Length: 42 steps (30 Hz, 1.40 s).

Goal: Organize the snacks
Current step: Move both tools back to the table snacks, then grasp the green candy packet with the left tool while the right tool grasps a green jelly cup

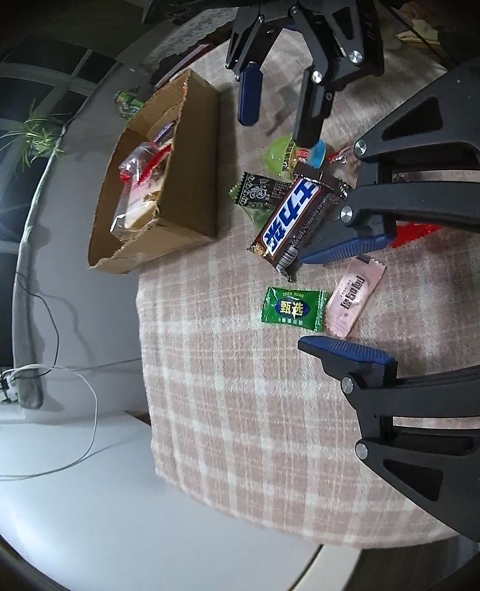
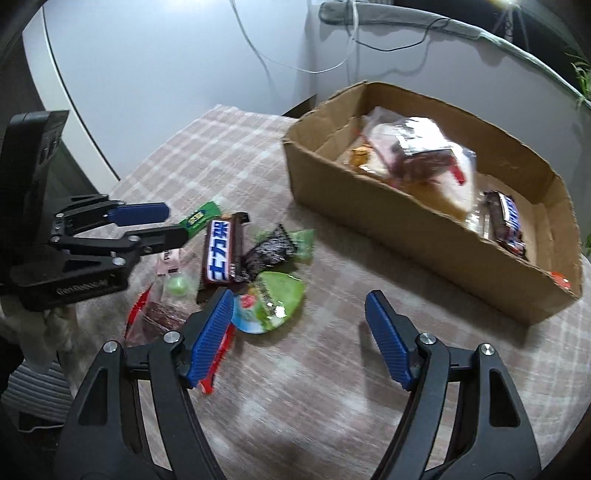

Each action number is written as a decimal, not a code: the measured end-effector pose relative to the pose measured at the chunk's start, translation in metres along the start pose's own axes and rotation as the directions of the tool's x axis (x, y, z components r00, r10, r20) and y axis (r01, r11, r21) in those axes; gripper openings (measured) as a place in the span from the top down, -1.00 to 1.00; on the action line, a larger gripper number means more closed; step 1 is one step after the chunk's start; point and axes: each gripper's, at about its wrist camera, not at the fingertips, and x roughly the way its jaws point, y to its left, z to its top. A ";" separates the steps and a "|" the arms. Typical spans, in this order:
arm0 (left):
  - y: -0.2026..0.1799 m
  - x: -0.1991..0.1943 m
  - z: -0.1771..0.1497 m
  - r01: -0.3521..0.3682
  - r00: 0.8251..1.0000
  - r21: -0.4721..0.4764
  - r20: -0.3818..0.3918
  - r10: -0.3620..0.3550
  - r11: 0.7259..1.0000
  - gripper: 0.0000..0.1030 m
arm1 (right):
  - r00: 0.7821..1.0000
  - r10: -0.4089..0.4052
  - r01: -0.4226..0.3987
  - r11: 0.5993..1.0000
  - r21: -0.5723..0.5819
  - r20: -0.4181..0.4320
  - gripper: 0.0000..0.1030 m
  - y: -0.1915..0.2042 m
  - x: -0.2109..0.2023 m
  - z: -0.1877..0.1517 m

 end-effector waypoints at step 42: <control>0.004 -0.018 0.013 0.000 0.996 -0.027 0.093 0.003 1.000 0.60 | 0.999 -0.031 0.031 0.999 0.013 0.035 0.34 -0.014 -0.020 -0.007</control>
